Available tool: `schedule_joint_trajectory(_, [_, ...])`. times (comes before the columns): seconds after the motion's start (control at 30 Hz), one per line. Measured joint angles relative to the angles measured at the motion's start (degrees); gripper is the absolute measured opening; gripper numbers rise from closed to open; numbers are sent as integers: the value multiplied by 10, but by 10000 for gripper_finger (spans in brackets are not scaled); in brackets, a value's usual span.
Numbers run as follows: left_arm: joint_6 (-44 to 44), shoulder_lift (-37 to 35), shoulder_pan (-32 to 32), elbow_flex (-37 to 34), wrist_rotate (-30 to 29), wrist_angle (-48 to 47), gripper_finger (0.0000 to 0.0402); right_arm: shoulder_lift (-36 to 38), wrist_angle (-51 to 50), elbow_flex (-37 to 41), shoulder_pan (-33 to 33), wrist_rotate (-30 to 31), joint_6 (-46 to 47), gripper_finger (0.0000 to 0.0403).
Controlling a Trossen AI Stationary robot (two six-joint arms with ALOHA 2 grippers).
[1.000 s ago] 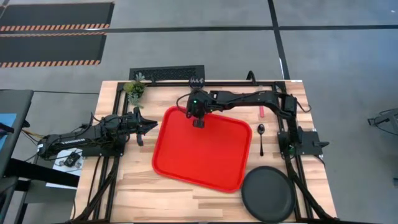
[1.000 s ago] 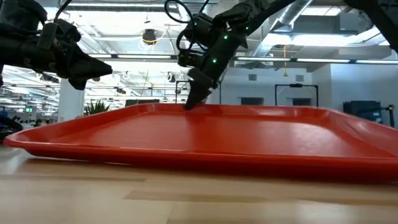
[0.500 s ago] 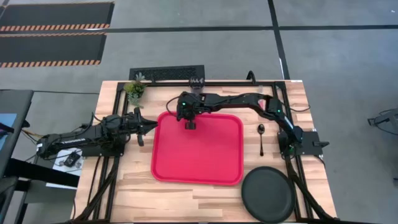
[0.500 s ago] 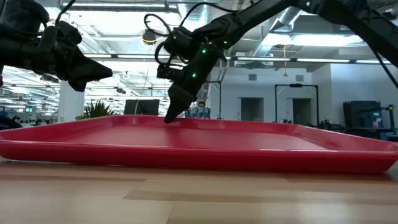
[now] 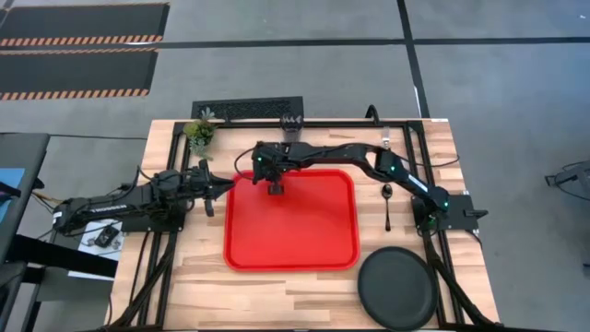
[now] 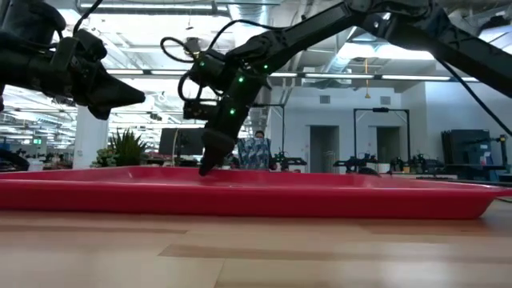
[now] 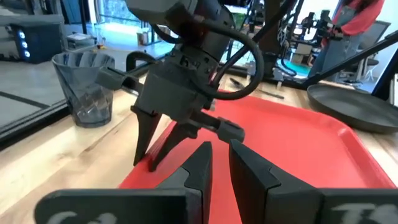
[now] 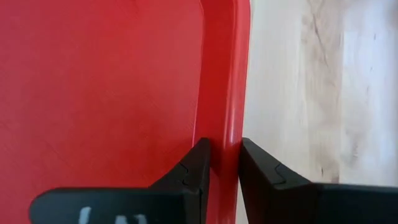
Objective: Pick and place plate/cup/fork/spoon on tray
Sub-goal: Prepare the red serving tray for the center of the table
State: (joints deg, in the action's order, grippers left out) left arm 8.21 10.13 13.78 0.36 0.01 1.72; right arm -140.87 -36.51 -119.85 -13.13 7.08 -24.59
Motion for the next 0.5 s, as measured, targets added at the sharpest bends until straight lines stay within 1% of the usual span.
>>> schedule_joint_trajectory(0.27, [0,3,0,0,-2,1,43,-1,-10,-1,0,18,3,90])
schedule_joint_trajectory(0.5, [0,3,0,0,-2,1,43,-1,-7,-1,0,37,4,123])
